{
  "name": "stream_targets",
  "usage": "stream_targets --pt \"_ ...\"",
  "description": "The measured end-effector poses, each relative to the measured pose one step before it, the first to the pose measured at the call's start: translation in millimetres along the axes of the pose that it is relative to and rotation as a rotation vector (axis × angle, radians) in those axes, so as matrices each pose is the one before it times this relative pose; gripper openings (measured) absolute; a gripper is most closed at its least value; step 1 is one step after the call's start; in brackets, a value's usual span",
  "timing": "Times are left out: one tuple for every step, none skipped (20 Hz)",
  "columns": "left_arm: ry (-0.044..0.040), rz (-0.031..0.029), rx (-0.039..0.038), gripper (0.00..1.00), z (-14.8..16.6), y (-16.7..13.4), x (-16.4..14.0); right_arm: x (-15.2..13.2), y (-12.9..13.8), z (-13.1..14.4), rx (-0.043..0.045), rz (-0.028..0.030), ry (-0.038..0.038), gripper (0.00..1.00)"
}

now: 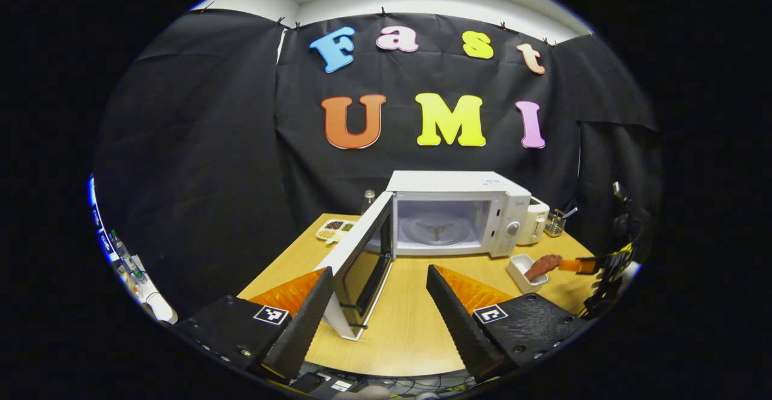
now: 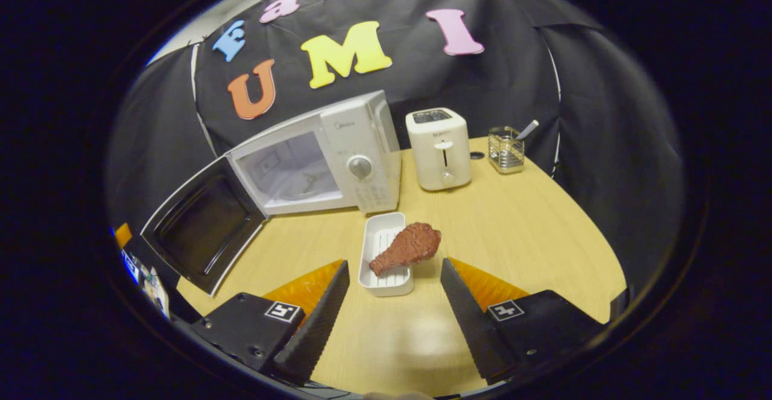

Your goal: Open the microwave oven with the left hand, put the food in, and close the microwave oven.

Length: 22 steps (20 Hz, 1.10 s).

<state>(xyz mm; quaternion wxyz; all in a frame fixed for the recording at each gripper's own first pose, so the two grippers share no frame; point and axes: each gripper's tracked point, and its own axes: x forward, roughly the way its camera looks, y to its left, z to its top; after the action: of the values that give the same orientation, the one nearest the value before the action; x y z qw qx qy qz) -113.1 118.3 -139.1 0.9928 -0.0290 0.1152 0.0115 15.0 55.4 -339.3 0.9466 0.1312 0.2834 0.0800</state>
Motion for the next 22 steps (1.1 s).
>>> stream_targets --pt "-0.01280 -0.00400 -0.00430 0.95 11.46 -11.26 2.48 12.29 -4.42 -0.45 0.01696 0.02088 0.01095 0.98" --pt "-0.01449 -0.00253 -0.00282 0.95 11.47 -11.69 3.65 13.24 -5.65 -1.20 0.01972 0.01500 0.01795 0.97" --pt "-0.00789 -0.00242 0.00035 0.95 8.63 -11.42 4.21 10.84 -6.47 2.13 0.02298 0.01052 0.01508 0.96" --pt "-0.01013 0.00680 0.00982 0.95 7.14 -8.32 3.46 9.51 0.30 4.31 0.02267 0.03170 0.01240 0.96" --pt "-0.00754 0.00443 0.00965 0.95 7.11 -8.07 5.01 7.54 0.27 4.26 0.01829 0.03100 0.00684 0.95" --pt "-0.00240 0.00637 0.00654 0.95 4.89 -8.76 3.26 7.51 1.73 2.02 0.00951 0.03181 0.01272 0.94" --pt "-0.00076 0.00506 0.00814 0.95 2.07 -8.20 3.88 5.86 1.77 0.43 0.00229 0.02450 0.02121 0.91" --pt "0.00468 0.01532 0.00922 0.95 0.84 -5.18 4.58 6.49 1.43 -1.23 0.00056 0.02492 0.02637 0.87" --pt "0.01004 0.01131 0.00768 0.95 -0.85 -4.88 2.69 4.06 0.89 -1.35 -0.00460 0.01989 0.02263 0.77" --pt "0.01399 0.01987 0.00881 0.95 -3.31 -4.06 0.65 2.54 0.33 0.16 -0.01630 0.01409 0.01537 0.73" --pt "0.01529 0.01230 -0.00126 0.95 -4.45 -3.91 0.77 2.82 1.40 -1.02 -0.02243 0.01593 0.01128 0.50" --pt "0.00706 0.00398 0.00067 0.95 -0.62 -5.64 -0.36 -2.29 0.88 1.18 -0.01008 0.00742 -0.00157 0.46" --pt "0.00775 0.00553 0.00759 0.95 -1.16 -3.13 1.56 2.06 -1.03 0.96 0.01619 0.00784 0.01240 0.27" --pt "0.00479 0.00646 0.01056 0.95 -2.79 -0.95 0.28 2.16 -0.48 4.29 0.02816 0.01139 0.00754 0.20" --pt "0.00368 0.00434 0.00396 0.95 -0.57 -0.68 1.69 4.28 1.10 0.16 0.01186 0.01443 0.00622 0.30" --pt "0.00155 -0.00139 -0.00564 0.95 -0.63 -0.27 0.74 -4.33 2.64 1.68 0.00431 0.00799 0.00104 0.27" --pt "-0.00436 -0.00613 -0.00939 0.95 0.63 -0.72 1.99 -2.84 5.72 4.97 -0.01354 0.00763 -0.00572 0.12" --pt "-0.00148 -0.00732 -0.00903 0.95 -0.77 0.44 2.02 -1.09 2.11 -0.24 -0.03606 -0.01441 0.00472 0.19" --pt "-0.00130 -0.00616 -0.00772 0.95 -0.56 2.30 2.30 -1.55 4.25 3.70 -0.02872 -0.00646 -0.00361 0.16" --pt "-0.00092 -0.00542 -0.00808 0.95 -0.67 2.93 2.35 -3.12 5.13 5.58 -0.02237 -0.00424 -0.01010 0.16" --pt "-0.00522 -0.00521 -0.00634 0.95 -0.39 3.96 1.98 -5.54 6.03 6.58 -0.01255 -0.00030 -0.01420 0.15" --pt "-0.00323 -0.00087 -0.00476 0.95 -0.26 5.90 0.86 -4.41 5.33 9.69 -0.00557 -0.00712 -0.01529 0.15"
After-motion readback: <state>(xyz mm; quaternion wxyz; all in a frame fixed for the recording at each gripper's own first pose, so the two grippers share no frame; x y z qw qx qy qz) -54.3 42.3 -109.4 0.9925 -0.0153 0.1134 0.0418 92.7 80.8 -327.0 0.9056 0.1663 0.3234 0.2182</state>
